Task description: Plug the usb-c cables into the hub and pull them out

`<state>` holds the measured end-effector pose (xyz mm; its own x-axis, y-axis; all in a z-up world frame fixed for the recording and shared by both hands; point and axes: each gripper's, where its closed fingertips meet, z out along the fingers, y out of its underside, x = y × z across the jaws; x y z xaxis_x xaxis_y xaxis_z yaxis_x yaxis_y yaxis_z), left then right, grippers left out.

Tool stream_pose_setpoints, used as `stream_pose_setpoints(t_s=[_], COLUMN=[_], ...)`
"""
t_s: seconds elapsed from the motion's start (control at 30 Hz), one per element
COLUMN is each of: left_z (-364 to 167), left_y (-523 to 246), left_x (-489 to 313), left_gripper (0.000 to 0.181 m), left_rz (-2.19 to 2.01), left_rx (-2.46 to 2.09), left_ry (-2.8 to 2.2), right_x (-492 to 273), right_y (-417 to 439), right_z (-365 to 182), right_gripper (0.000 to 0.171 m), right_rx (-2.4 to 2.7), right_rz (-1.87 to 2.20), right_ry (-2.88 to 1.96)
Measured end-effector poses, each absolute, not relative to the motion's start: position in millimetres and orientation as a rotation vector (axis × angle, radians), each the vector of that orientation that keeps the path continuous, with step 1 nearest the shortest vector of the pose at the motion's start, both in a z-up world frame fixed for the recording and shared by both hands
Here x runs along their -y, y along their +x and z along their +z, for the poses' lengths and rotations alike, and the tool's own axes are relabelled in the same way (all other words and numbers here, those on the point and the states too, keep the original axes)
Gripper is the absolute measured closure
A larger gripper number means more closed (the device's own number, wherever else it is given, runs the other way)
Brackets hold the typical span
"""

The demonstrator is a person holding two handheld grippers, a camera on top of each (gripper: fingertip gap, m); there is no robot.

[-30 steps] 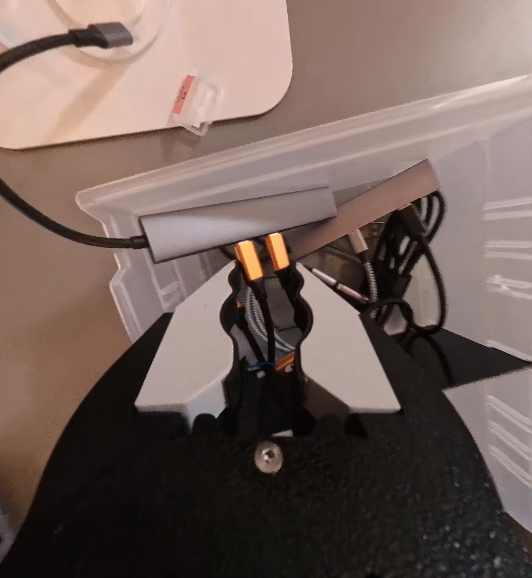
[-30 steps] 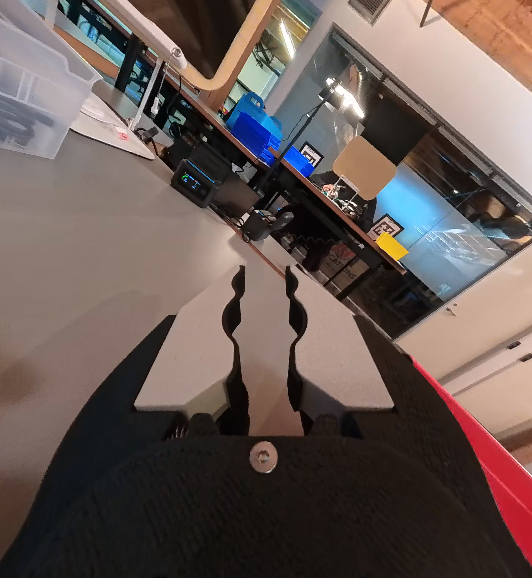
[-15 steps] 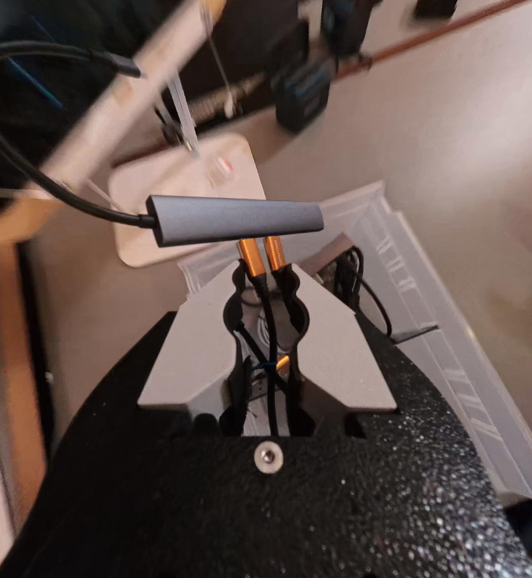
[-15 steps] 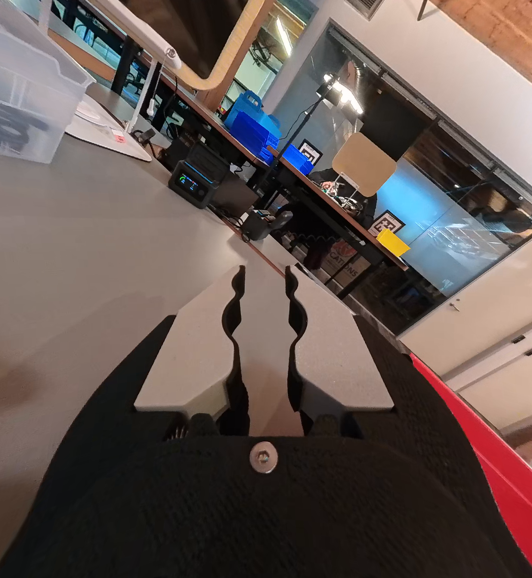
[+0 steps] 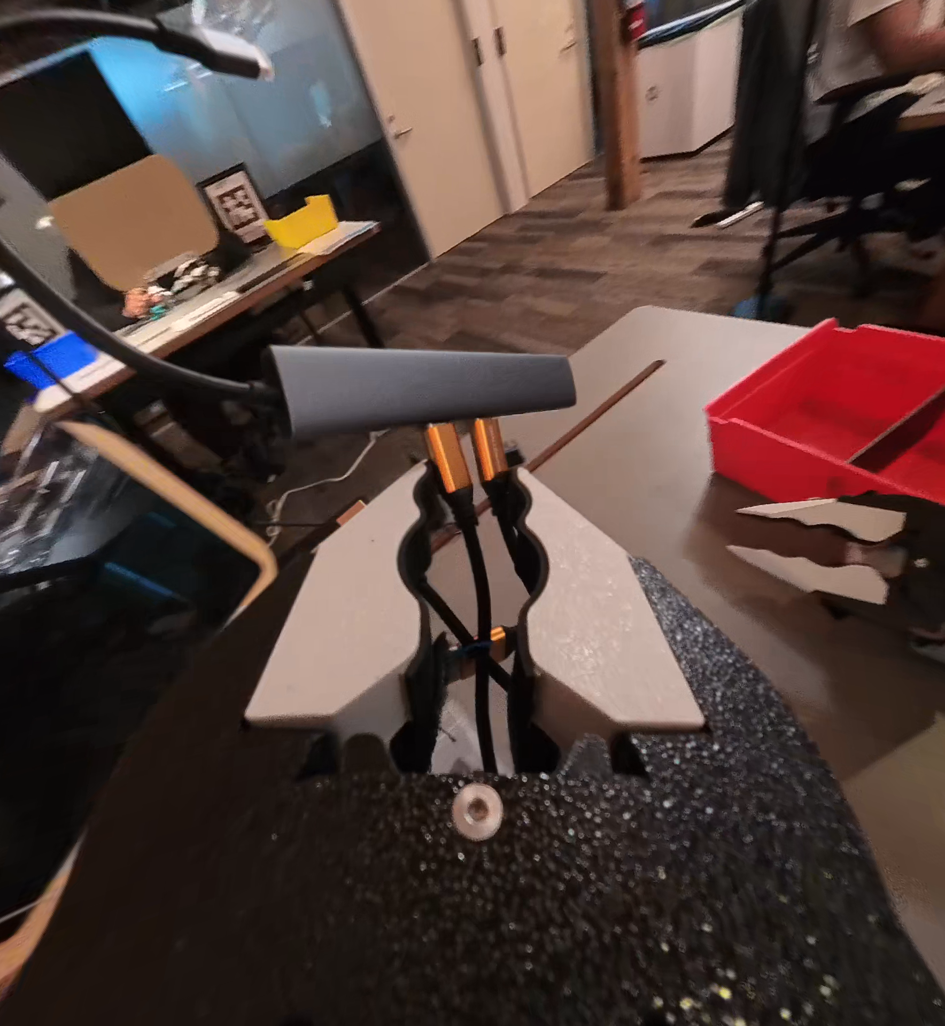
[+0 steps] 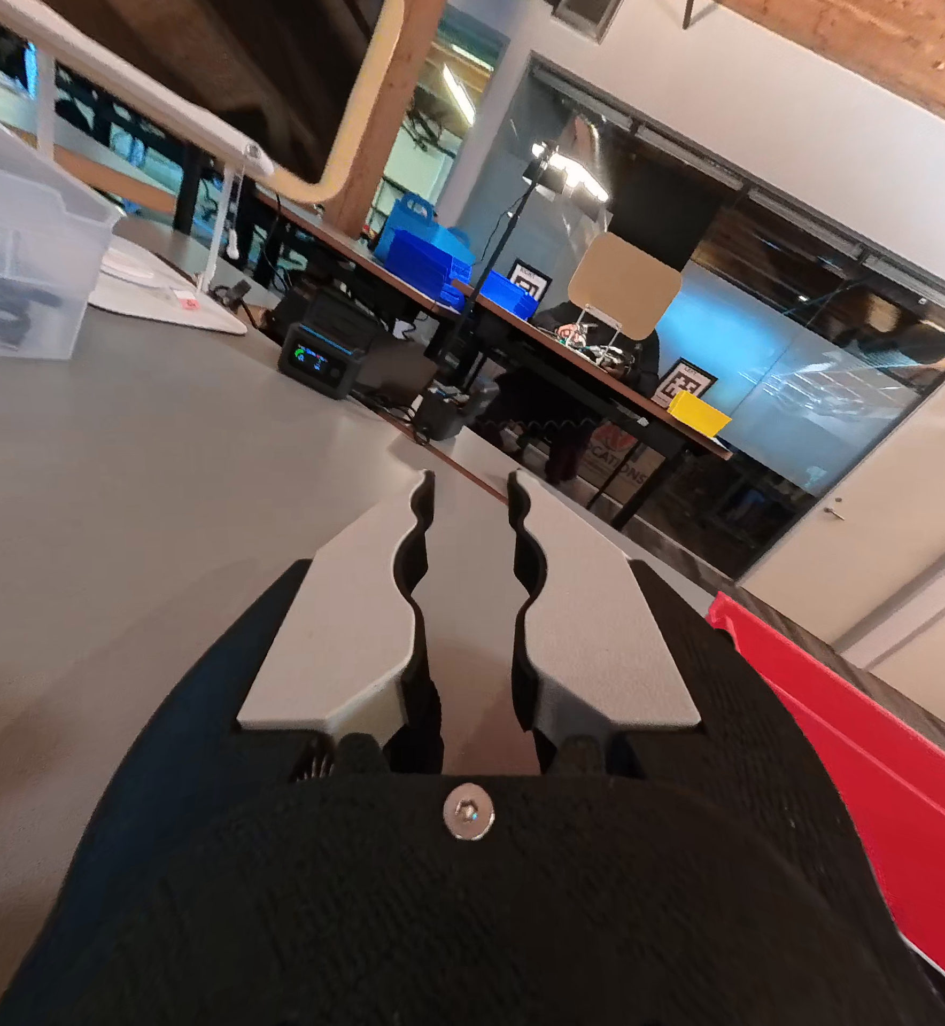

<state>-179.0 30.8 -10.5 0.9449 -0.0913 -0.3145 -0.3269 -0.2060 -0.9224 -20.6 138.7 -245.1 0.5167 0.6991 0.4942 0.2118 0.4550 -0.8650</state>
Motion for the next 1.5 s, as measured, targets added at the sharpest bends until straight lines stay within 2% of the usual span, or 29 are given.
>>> stream_pose_setpoints(t_s=[0.03,0.23,0.37,0.57,0.7,0.9,1.03,1.13,1.5], left_z=[-20.7,-91.2,-138.9,-184.3,-204.4,-210.4,-223.0,-228.8,-232.6], left_y=[-163.4,-90.1,-78.3,-48.2,-52.8,-48.9,-37.3,-33.4,-37.5], left_x=[-38.0,-60.6,-67.9,-77.5,-83.2,-76.9,-73.2,-71.0,-67.2], left_gripper=[0.158,0.158,0.159,0.158,0.159,0.158,0.158,0.159,0.158], left_rz=[0.186,-0.013,-0.084,-0.248,-0.226,-0.320,-0.327,-0.322,-0.421], left_rx=[-0.324,-0.294,-0.248,-0.475,-0.485,-0.515,-0.615,-0.659,-0.659], left_ry=[-1.769,-1.615,-1.523,-1.354,-1.350,-1.340,-1.373,-1.388,-1.386], right_x=[-137.8,-118.1,-85.7,-83.1,-85.3,-93.6,-90.5,-81.7,-56.5], right_y=[-19.4,-16.1,-16.5,-13.6,-11.2,-13.6,-16.2,-22.1,-29.1], right_z=[-242.6,-223.1,-209.2,-201.6,-196.1,-195.9,-198.6,-206.4,-212.5], right_gripper=[0.146,0.138,0.135,0.135,0.132,0.113,0.121,0.146,0.164], right_rx=[1.008,0.963,1.027,1.011,0.978,0.915,0.922,0.977,1.129], right_rz=[0.400,0.688,0.784,0.814,0.813,0.970,1.064,1.171,1.304], right_ry=[-1.088,-1.023,-0.837,-0.826,-0.842,-0.991,-1.042,-1.088,-1.094])
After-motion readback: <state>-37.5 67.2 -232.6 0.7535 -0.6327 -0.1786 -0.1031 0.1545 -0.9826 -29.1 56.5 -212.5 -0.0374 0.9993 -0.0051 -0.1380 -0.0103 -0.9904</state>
